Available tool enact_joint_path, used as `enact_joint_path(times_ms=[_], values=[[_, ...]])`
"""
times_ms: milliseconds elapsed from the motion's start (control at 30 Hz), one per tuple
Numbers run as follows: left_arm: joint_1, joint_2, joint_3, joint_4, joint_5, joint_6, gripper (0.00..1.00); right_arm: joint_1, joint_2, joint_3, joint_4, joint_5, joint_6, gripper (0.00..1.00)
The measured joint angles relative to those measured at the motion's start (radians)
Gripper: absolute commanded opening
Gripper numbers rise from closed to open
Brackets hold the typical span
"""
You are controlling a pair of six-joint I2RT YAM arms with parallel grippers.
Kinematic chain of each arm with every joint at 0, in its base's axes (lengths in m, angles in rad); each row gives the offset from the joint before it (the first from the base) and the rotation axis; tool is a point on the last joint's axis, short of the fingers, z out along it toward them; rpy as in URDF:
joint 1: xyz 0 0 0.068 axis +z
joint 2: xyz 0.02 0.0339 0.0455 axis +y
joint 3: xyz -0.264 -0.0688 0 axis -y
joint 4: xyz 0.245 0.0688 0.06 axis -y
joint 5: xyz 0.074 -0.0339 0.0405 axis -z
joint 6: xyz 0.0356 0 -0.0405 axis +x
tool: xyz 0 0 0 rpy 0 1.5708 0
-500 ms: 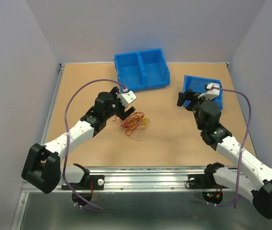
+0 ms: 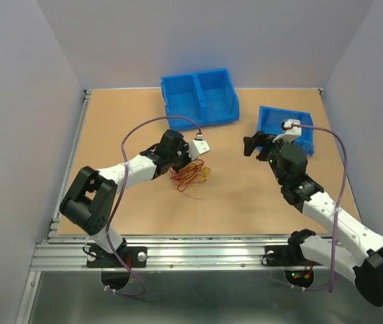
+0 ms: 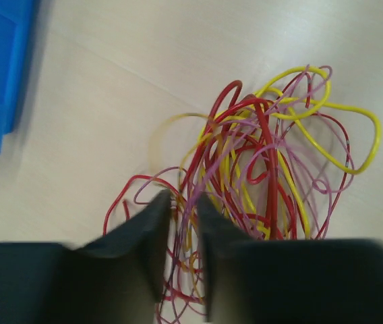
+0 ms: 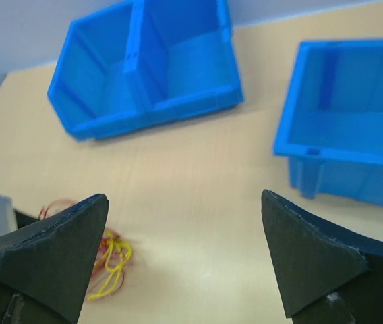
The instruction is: Untangle the cables
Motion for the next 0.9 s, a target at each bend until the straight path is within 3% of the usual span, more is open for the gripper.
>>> enact_joint_path(times_ms=[200,333,367,600,900], values=[[0.005,0.066,0.041,-0.03,0.004,-0.003,0.0,0.016,0.274,0.042,0.009,-0.277,-0.035,1.0],[0.021,0.026,0.035,-0.027,0.02,-0.016,0.0,0.062,0.453,0.1,-0.009,-0.38,-0.074,0.72],[0.026,0.015,0.034,-0.025,0.024,-0.018,0.0,0.074,0.502,0.13,-0.014,-0.411,-0.082,0.69],[0.06,-0.077,0.023,0.005,0.072,-0.032,0.0,0.109,0.681,0.249,0.039,-0.572,-0.149,0.61],[0.065,-0.078,0.023,0.003,0.103,-0.033,0.0,0.113,0.77,0.302,0.093,-0.685,-0.178,0.61]])
